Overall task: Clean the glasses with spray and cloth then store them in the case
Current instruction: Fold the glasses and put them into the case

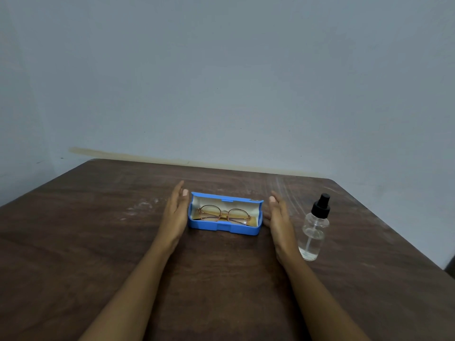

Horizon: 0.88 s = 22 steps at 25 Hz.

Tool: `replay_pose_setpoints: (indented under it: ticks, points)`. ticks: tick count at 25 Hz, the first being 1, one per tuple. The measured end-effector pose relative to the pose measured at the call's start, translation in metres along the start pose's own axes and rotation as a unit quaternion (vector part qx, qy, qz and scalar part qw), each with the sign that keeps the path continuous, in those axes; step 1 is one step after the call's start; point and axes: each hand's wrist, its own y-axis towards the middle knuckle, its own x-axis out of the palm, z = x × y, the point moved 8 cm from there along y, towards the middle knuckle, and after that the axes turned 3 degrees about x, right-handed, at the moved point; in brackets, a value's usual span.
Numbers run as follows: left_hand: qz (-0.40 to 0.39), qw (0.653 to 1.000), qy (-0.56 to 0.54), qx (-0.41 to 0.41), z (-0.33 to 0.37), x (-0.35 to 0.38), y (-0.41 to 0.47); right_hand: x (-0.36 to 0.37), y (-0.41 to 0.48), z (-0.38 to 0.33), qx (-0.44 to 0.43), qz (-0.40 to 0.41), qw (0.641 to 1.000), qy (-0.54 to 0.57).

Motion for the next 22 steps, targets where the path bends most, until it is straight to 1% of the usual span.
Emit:
replay_pose_setpoints:
  ticks: [2,3,5,8,12,15,20,22]
  points:
    - [-0.038,0.999,-0.006,-0.001,0.003,0.01,-0.002,0.006,-0.001,-0.004,-0.003,-0.035,0.999,0.002]
    - [-0.045,0.999,0.007,0.003,0.004,0.013,-0.004,0.009,-0.002,-0.005,-0.004,-0.052,0.999,0.002]
    - [-0.037,0.999,0.021,0.016,0.005,0.014,-0.006,0.009,-0.004,-0.005,0.004,-0.062,0.998,0.0]
    - [-0.02,1.0,0.001,0.018,0.002,0.011,-0.006,0.006,-0.006,-0.005,0.01,-0.055,0.998,0.018]
    - [0.0,1.0,0.023,0.002,-0.006,0.008,-0.004,0.005,-0.009,-0.009,-0.016,-0.051,0.998,-0.023]
    - [0.016,1.0,0.022,0.012,-0.009,0.004,-0.003,0.004,-0.008,-0.009,-0.03,-0.047,0.998,-0.028]
    - [-0.016,1.0,0.006,-0.002,-0.016,0.006,-0.003,0.009,-0.007,-0.004,-0.027,-0.083,0.996,-0.006]
    - [-0.03,0.999,-0.013,-0.003,-0.017,0.007,-0.002,0.012,-0.008,-0.009,-0.052,-0.106,0.992,-0.041]
